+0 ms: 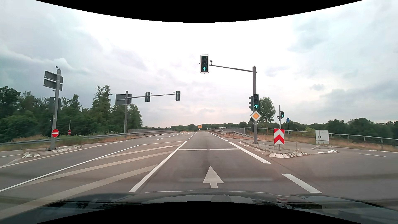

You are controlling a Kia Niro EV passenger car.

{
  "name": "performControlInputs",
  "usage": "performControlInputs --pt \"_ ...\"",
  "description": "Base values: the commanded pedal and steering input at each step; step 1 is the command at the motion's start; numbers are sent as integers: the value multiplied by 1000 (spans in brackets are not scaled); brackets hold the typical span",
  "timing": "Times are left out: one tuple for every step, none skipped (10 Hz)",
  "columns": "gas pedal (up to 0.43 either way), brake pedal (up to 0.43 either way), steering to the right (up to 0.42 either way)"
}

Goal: Follow the waypoints while adhering to traffic rules and regulations

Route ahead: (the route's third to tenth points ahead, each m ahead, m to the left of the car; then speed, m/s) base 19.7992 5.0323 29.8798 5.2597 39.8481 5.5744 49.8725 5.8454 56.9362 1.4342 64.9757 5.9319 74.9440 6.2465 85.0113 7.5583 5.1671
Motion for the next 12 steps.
performControlInputs --pt "280 0 1" --pt "280 0 0" --pt "280 0 0" --pt "280 0 -2" --pt "280 0 -3" --pt "280 0 -3" --pt "280 0 -3" --pt "280 0 -4" --pt "280 0 -4" --pt "280 0 -5" --pt "280 0 -7" --pt "280 0 -7"
